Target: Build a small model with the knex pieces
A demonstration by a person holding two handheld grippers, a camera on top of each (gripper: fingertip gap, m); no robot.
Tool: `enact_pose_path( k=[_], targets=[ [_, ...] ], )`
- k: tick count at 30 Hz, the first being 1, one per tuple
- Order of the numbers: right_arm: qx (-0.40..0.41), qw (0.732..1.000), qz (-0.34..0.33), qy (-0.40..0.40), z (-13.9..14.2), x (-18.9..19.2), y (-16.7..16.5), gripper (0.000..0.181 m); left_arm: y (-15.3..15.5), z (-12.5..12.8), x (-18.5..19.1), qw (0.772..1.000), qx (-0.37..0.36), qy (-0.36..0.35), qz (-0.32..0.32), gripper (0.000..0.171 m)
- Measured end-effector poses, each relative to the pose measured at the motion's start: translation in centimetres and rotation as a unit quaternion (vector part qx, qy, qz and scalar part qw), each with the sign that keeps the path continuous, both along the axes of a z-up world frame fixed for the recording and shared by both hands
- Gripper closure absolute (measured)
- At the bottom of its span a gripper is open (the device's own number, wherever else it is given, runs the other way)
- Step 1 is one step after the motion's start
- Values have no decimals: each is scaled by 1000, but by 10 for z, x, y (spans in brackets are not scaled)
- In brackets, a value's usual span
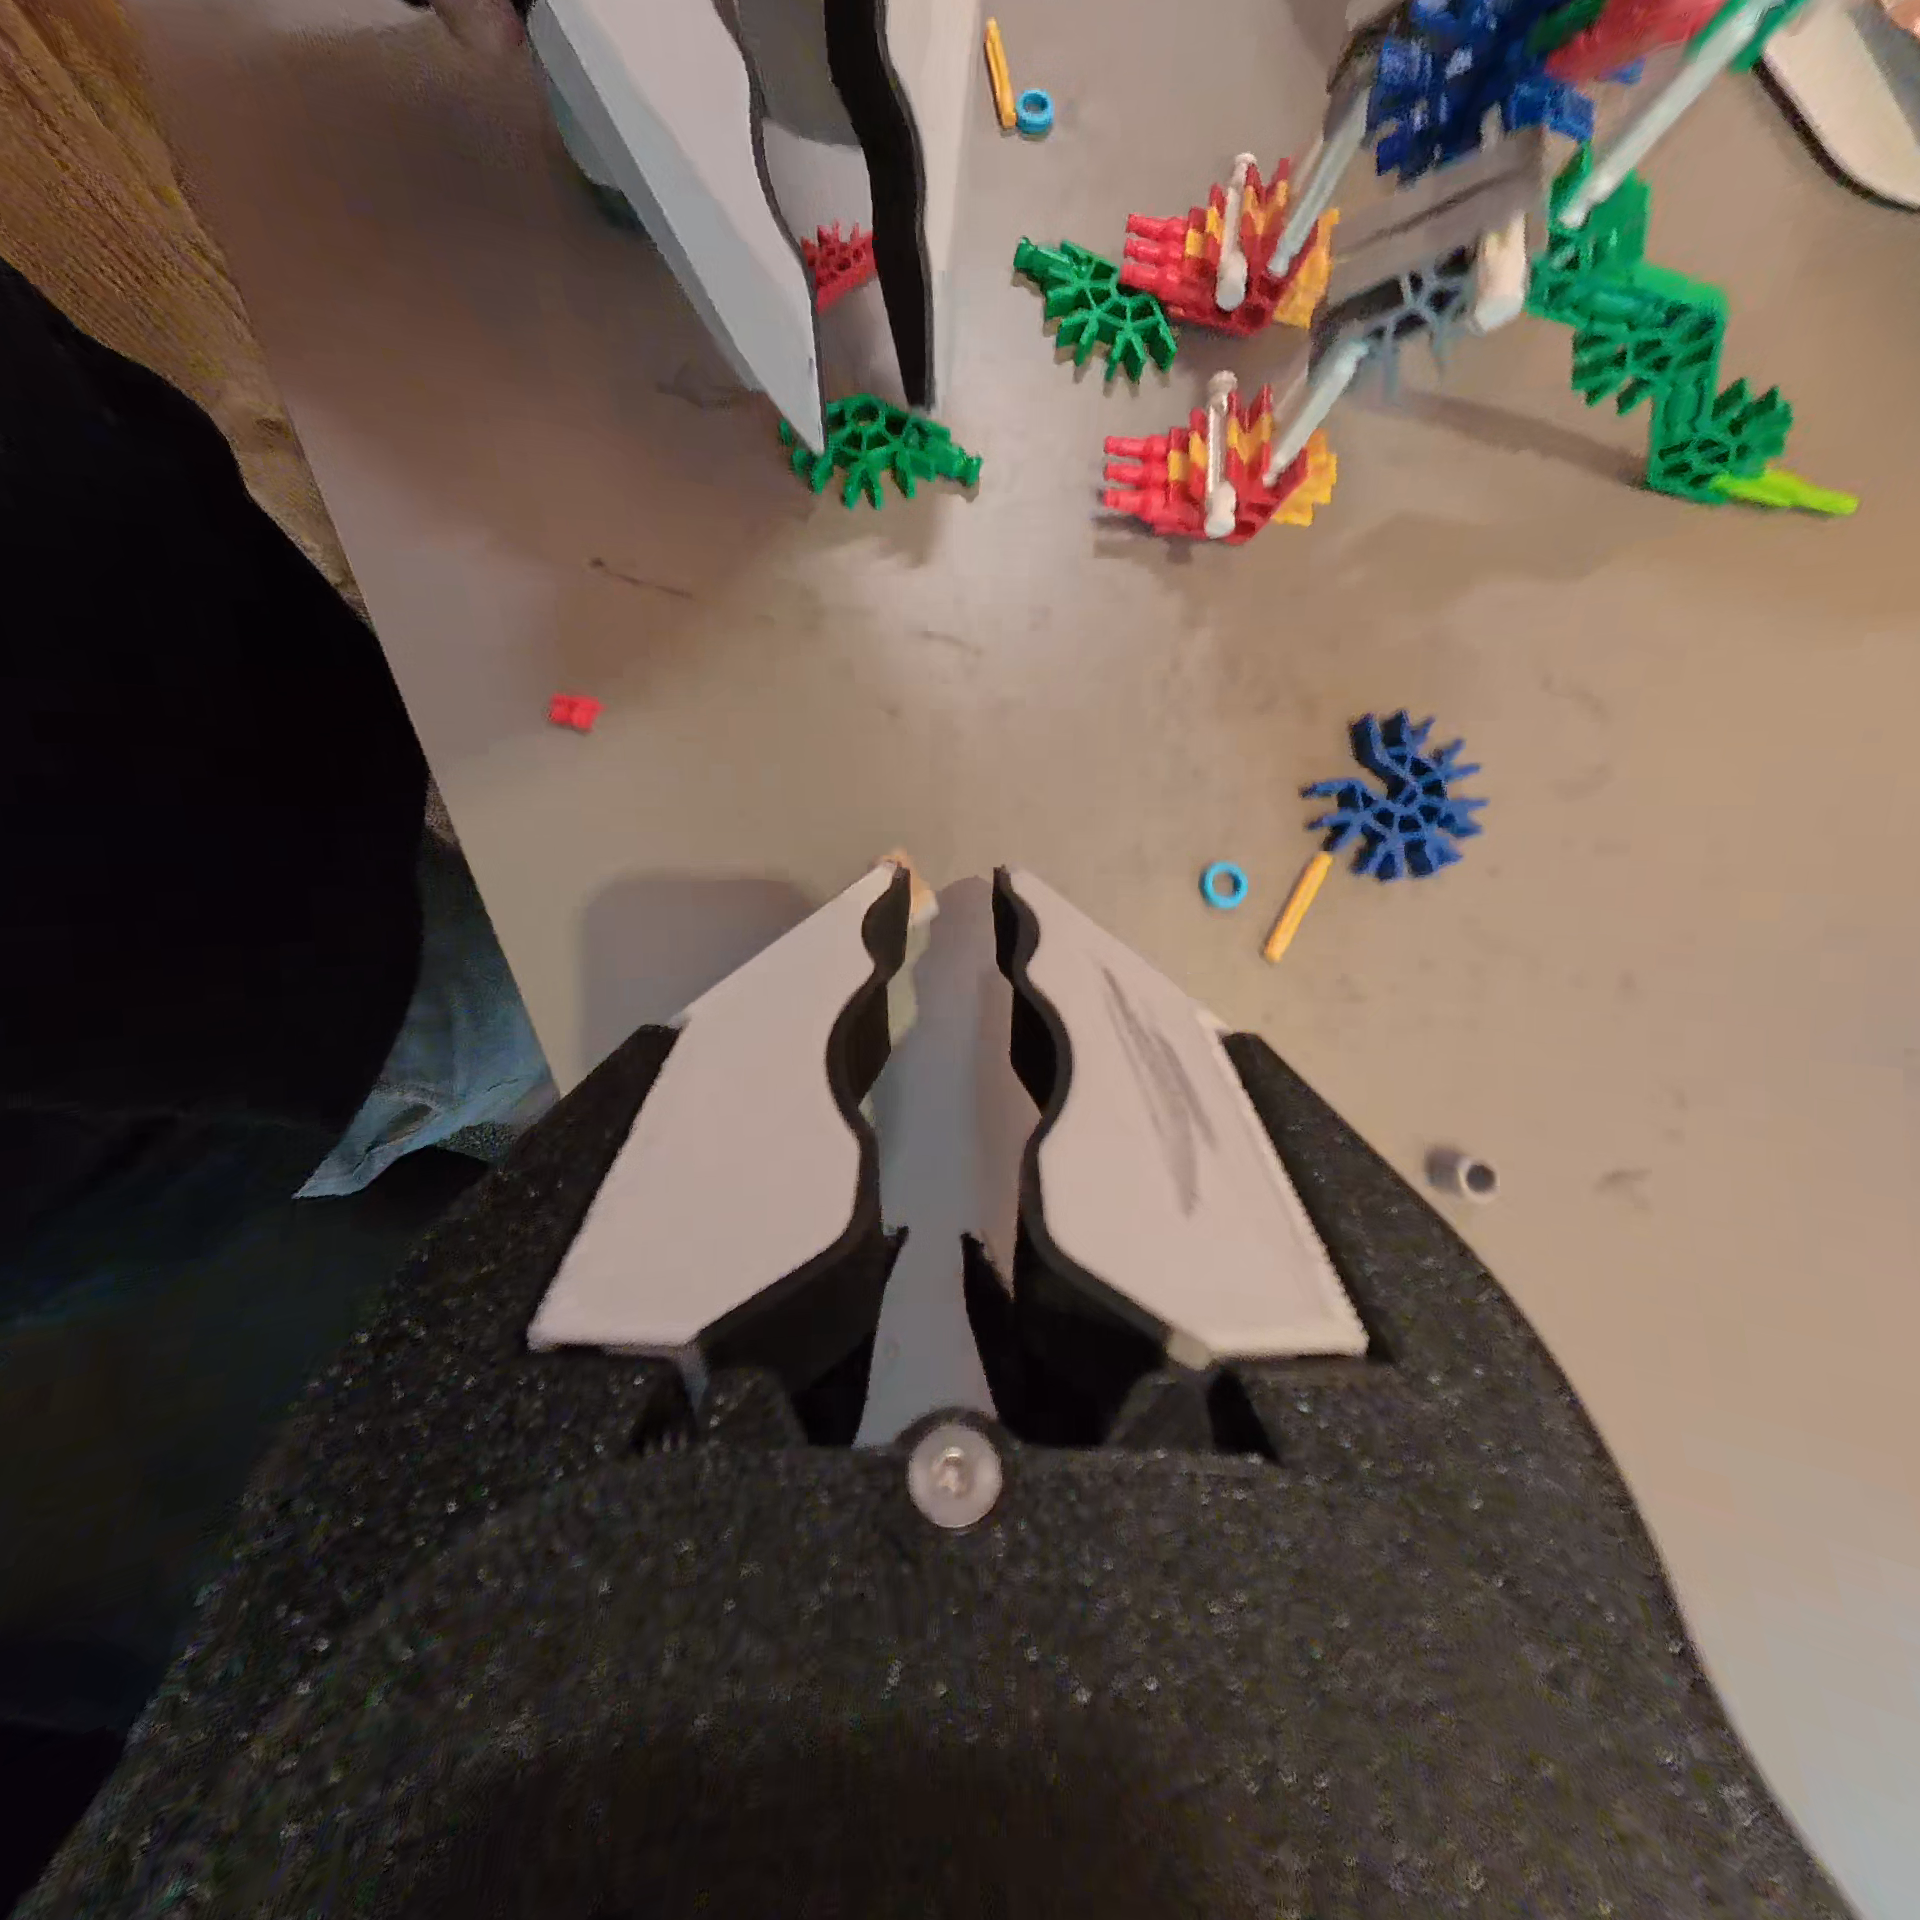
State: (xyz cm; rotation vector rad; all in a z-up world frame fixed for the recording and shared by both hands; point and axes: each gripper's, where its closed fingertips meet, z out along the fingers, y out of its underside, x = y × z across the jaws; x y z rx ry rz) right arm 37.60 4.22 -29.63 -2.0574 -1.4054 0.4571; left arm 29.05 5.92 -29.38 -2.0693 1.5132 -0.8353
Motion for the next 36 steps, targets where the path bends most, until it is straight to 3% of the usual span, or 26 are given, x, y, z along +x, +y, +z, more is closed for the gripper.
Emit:
enact_pose_path(
  k=[7, 13, 16, 21, 30, 36],
  targets=[
    [11, 999, 35, -35, -16, -3, -7, 165, -1, 3, 7, 1000, 18, -3, -5, 148],
    [-10, 1000, 22, -8, -16, -13, -2, 172, -11, 4, 24, 997, 60, -3, -39, 147],
    [-61, 998, 1, 24, -13, -17, 2, 172, -14, 4, 35, 990, 125, 2, -62, 142],
    [-193, 976, 0, 105, 0, -28, -3, 172, -15, 7, 46, 959, 260, 11, -110, 141],
    [-305, 940, 31, 148, 5, -43, -10, 173, -25, 2, 53, 934, 316, 17, -168, 154],
    [-326, 930, 31, 166, 8, -46, -7, 173, -22, 4, 50, 934, 320, 16, -154, 162]
  ],
)
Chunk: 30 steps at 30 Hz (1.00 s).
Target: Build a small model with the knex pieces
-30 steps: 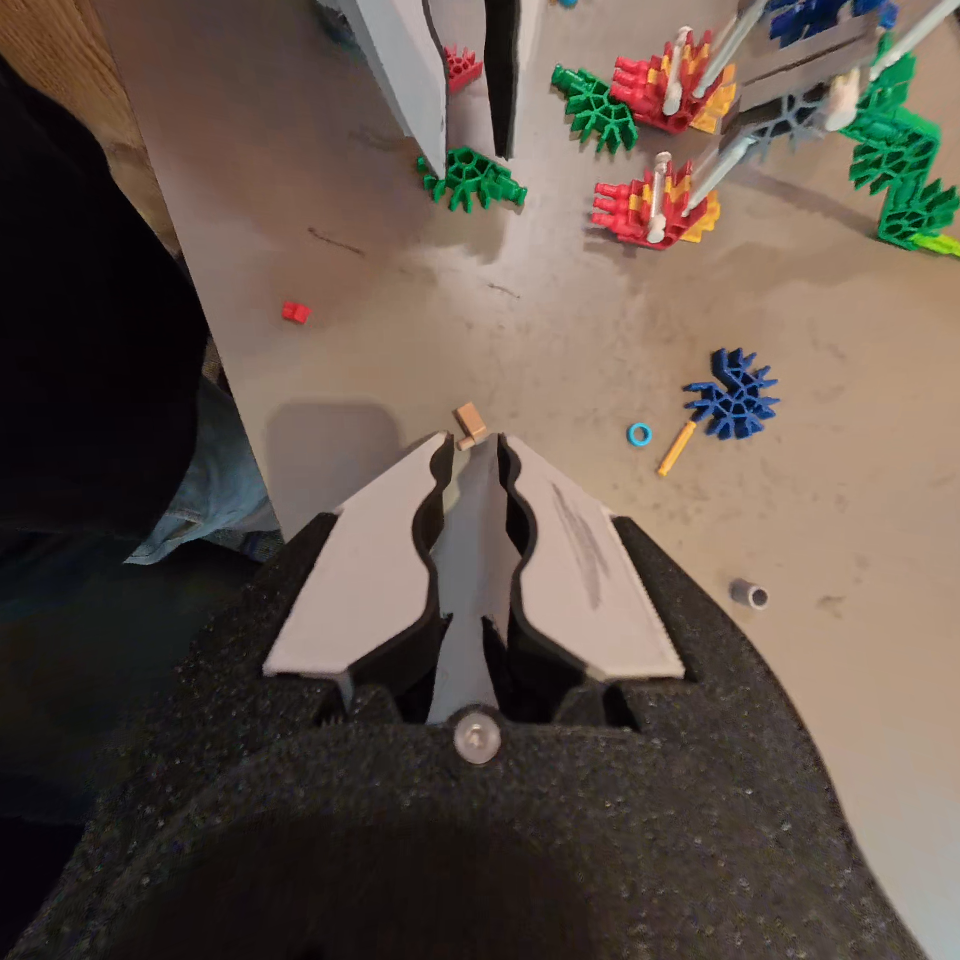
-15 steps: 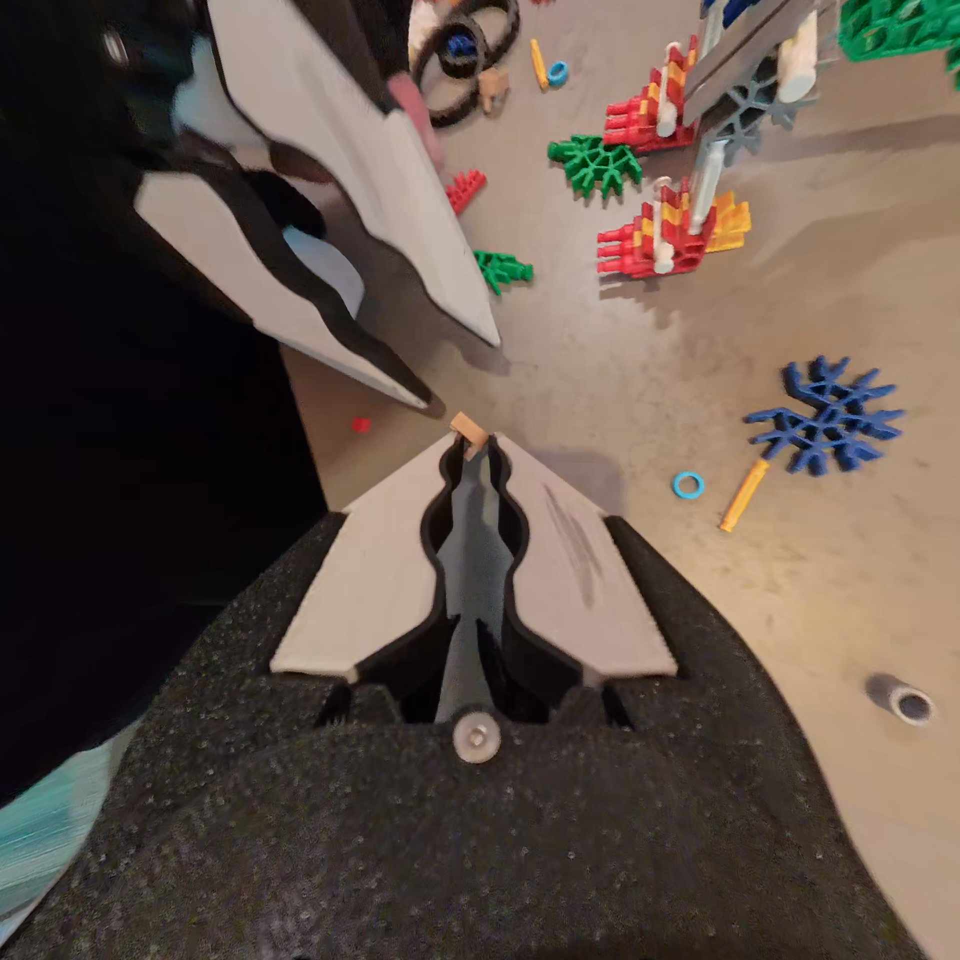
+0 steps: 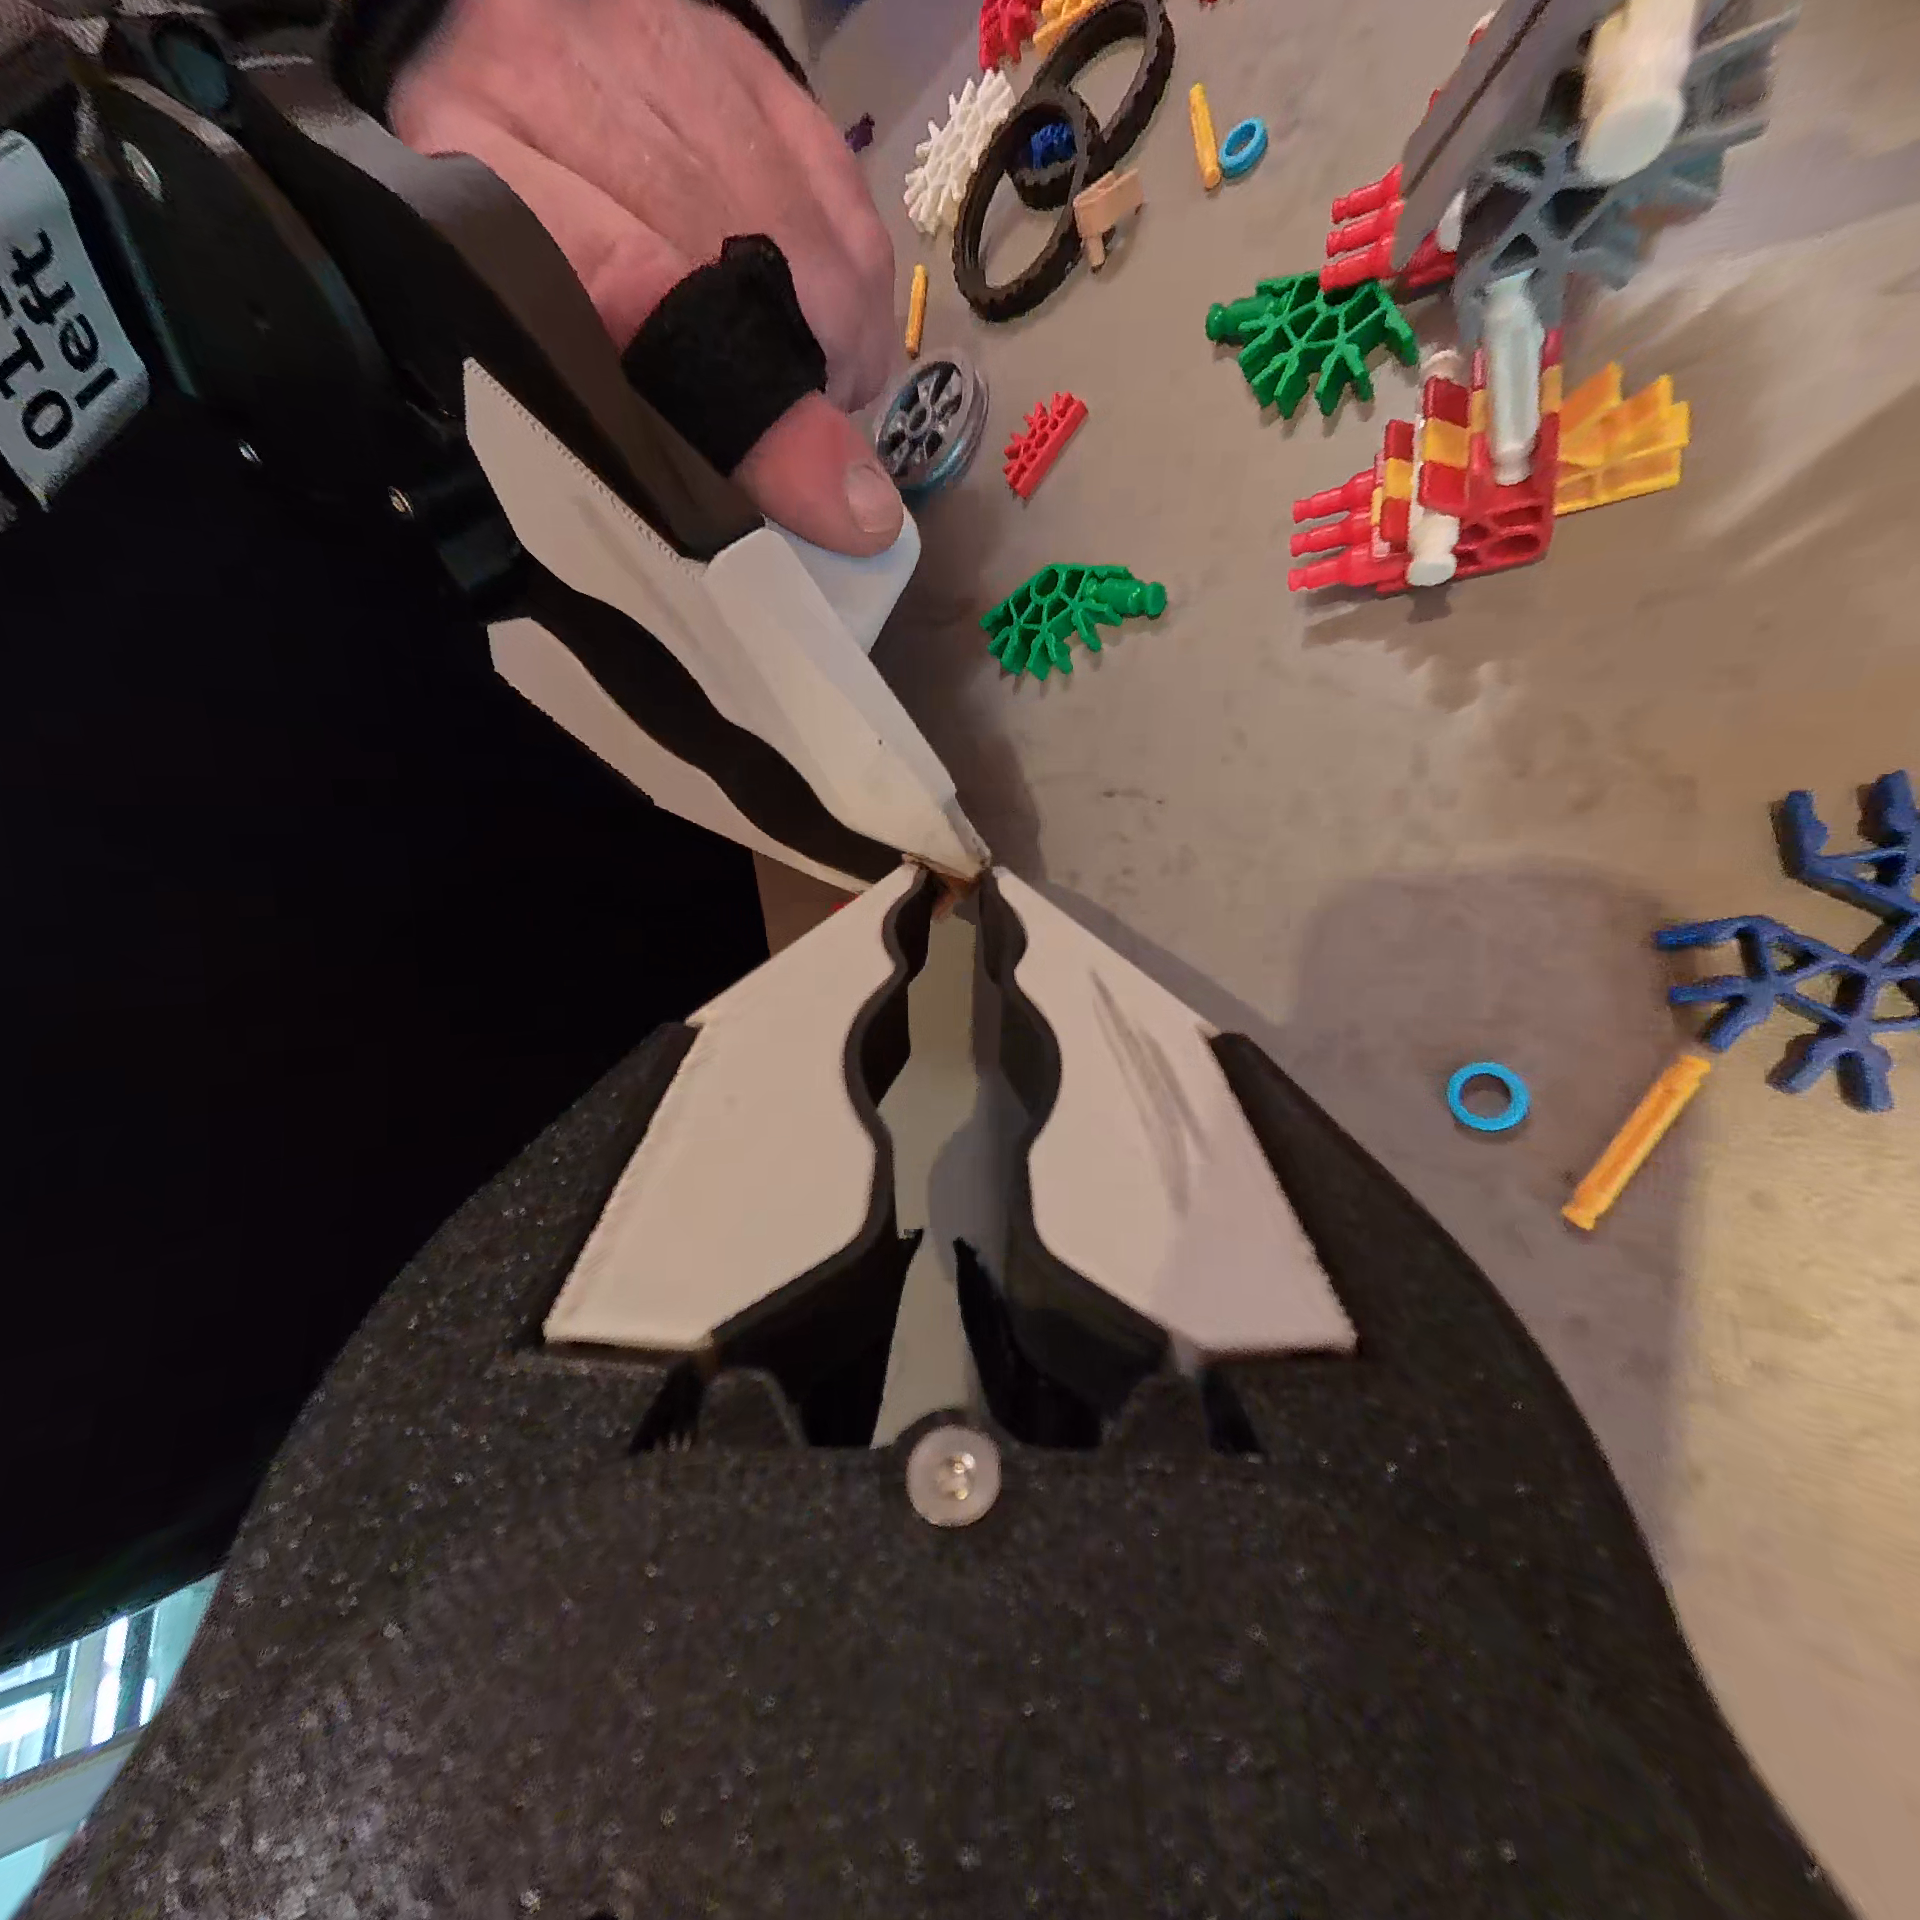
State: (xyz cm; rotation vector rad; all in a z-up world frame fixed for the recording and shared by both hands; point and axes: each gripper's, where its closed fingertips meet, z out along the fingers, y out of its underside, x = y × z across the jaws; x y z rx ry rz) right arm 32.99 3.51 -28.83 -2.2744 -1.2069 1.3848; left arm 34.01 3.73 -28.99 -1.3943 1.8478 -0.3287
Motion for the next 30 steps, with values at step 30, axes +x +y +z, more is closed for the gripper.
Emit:
enact_pose_path(
  k=[30],
  targets=[
    [270, 960, -39, -62, 32, 2, 27, 177, 21, 30, -11, 987, -95, -99, 85, 164]
  ],
)
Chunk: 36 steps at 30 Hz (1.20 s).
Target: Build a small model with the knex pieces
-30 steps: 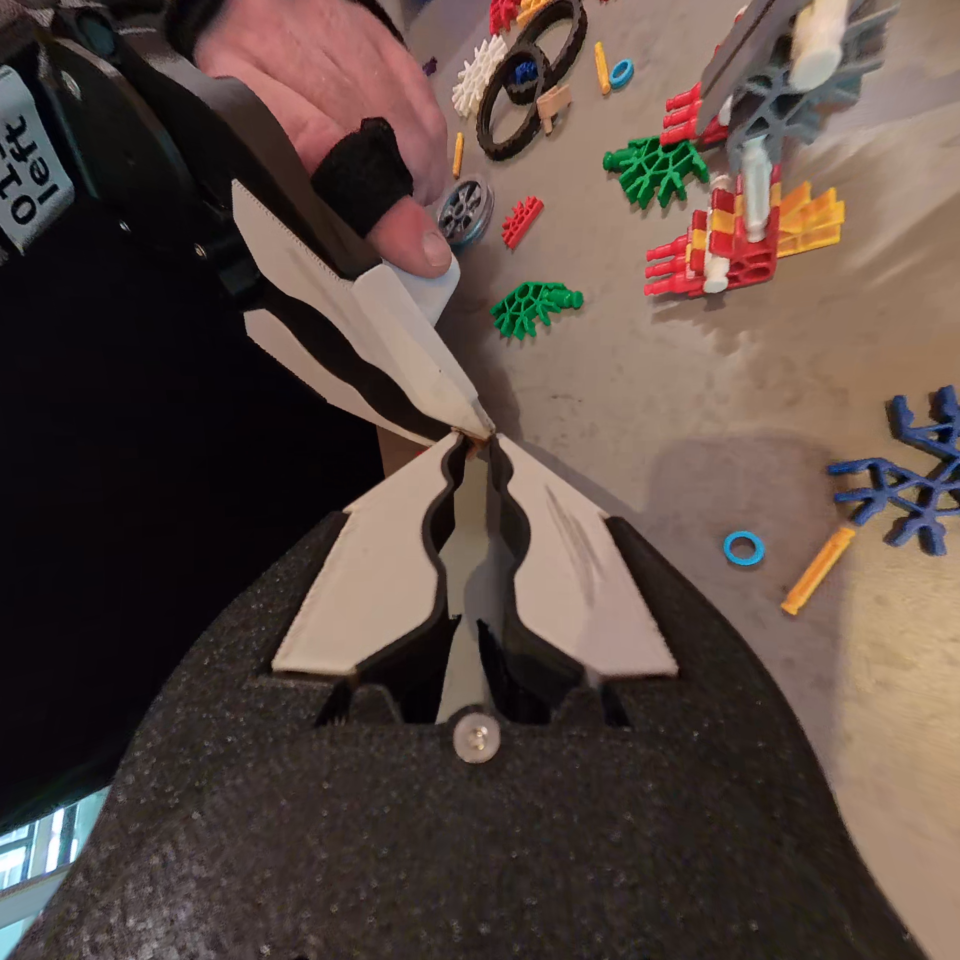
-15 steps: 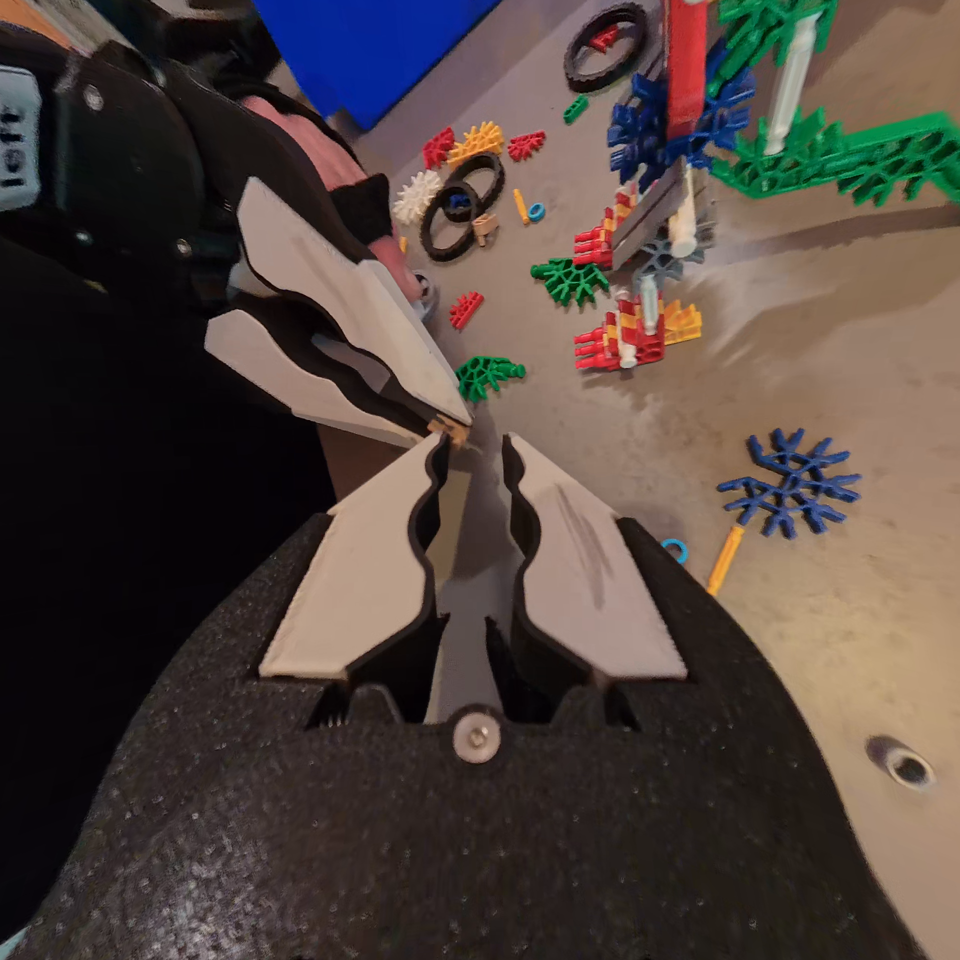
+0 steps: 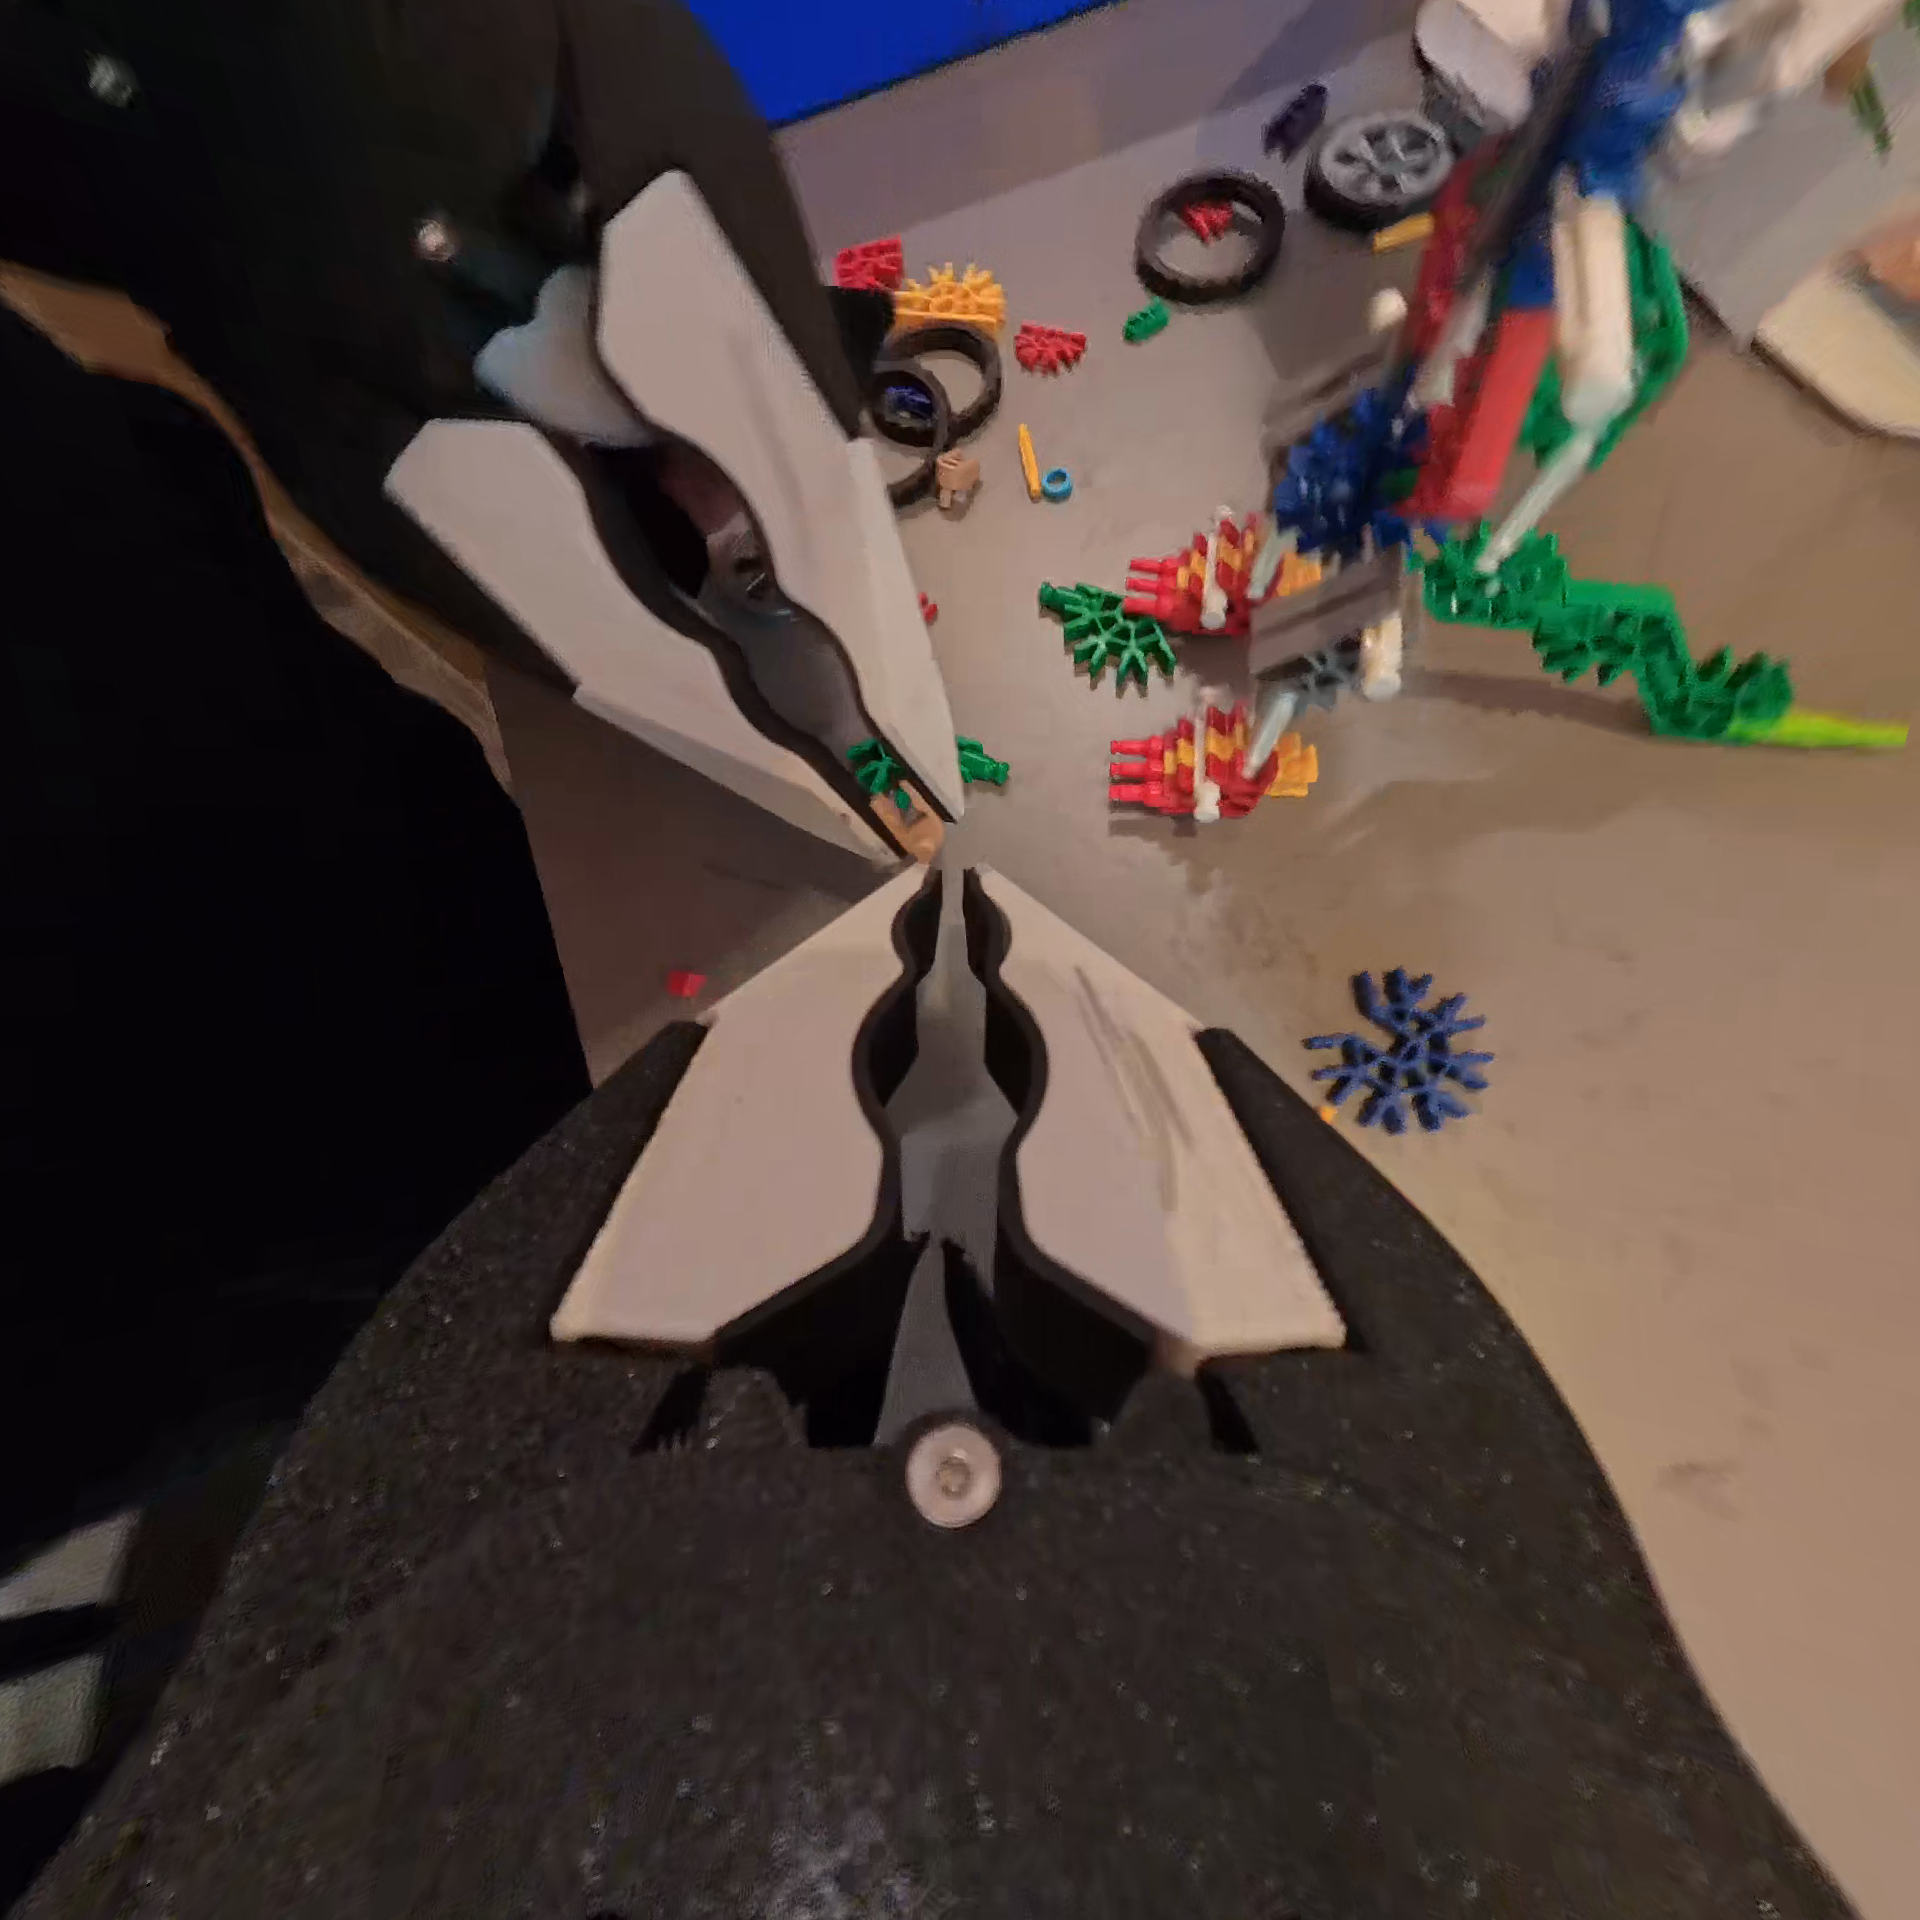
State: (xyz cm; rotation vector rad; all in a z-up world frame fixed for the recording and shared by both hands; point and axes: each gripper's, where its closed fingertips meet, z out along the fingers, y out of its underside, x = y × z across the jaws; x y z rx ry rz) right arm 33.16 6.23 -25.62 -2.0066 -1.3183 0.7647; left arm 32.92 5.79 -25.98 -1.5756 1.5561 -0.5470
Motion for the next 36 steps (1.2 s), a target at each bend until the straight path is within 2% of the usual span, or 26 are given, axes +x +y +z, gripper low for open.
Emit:
enact_pose_path(
  k=[4, 9, 22, 29, 31, 33, 36],
  targets=[
    [44, 998, 44, -18, 5, -9, -5, 176, -2, 1, -1, 1000, -5, 0, -10, 164],
    [64, 995, 66, -43, 0, -13, -7, 177, -6, 0, -5, 1000, -12, -2, -14, 164],
    [43, 996, 83, -15, 1, -21, -16, 178, -14, 2, -11, 999, -30, -24, -20, 164],
    [34, 997, 64, -26, -11, -21, -7, 178, -4, -7, -19, 999, -49, -7, 23, 160],
    [33, 997, 52, -40, -16, -18, -1, 178, 7, -14, -28, 997, -39, 21, 61, 150],
    [32, 997, 43, -50, -21, -15, 4, 178, 15, -23, -37, 994, -34, 49, 90, 149],
    [31, 996, 43, -76, -29, -14, 9, 179, 16, -39, -45, 987, -77, 78, 122, 146]
  ],
)
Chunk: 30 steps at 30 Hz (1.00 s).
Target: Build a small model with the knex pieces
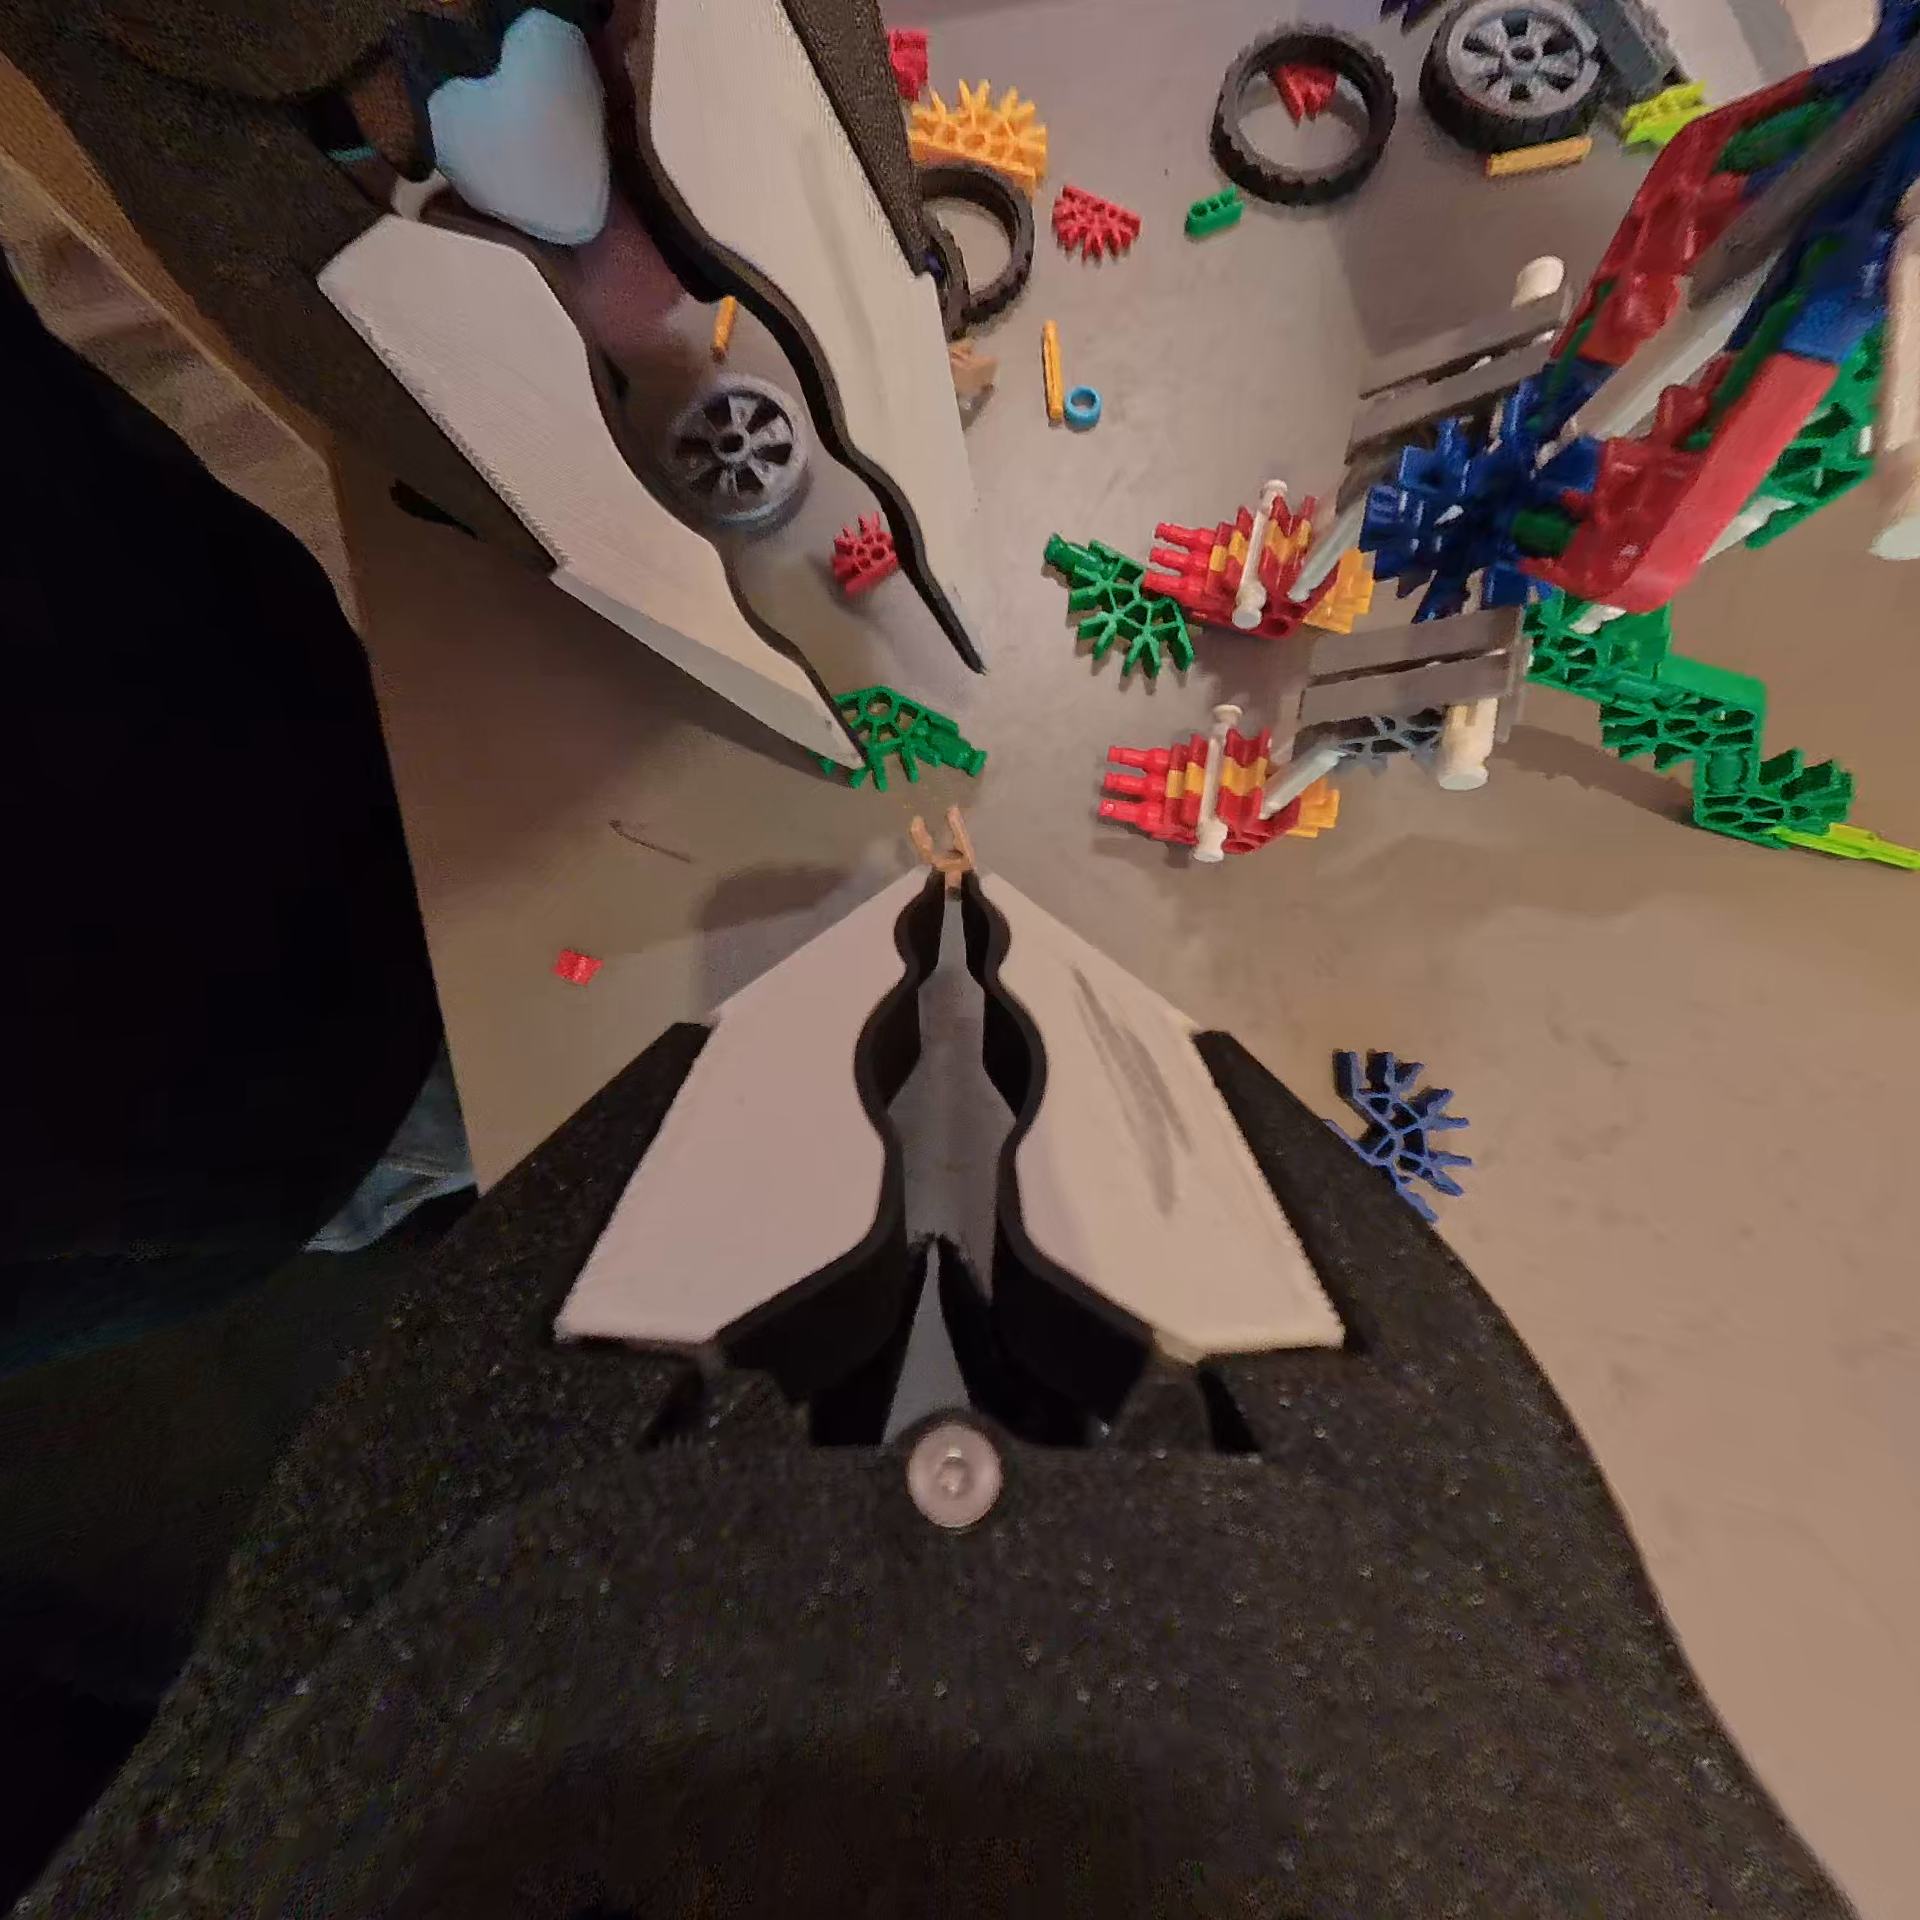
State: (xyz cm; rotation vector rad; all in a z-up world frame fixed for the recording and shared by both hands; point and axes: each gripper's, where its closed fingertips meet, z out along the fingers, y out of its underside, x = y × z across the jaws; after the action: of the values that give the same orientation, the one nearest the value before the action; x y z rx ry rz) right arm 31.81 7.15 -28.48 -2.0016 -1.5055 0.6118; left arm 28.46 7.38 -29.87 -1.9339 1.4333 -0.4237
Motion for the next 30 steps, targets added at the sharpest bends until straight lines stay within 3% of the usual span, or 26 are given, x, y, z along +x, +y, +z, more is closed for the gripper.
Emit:
enact_pose_path(
  k=[11, 18, 22, 27, 30],
  targets=[
    [10, 997, 47, -57, -8, -8, 6, 178, -12, -9, 5, 997, -68, 5, -47, 168],
    [5, 991, 102, -89, -10, -11, 2, 178, -18, -6, 8, 993, -45, 2, -111, 169],
    [-3, 990, 108, -90, -9, -10, 4, 178, -16, 9, -1, 996, -64, -23, -58, 157],
    [-10, 989, 111, -92, -15, -10, 1, 178, -29, -9, -1, 997, -59, 19, -38, 139],
    [-13, 990, 111, -88, -15, -12, 0, 178, -27, -12, 1, 998, -53, 22, -24, 147]
  ],
)
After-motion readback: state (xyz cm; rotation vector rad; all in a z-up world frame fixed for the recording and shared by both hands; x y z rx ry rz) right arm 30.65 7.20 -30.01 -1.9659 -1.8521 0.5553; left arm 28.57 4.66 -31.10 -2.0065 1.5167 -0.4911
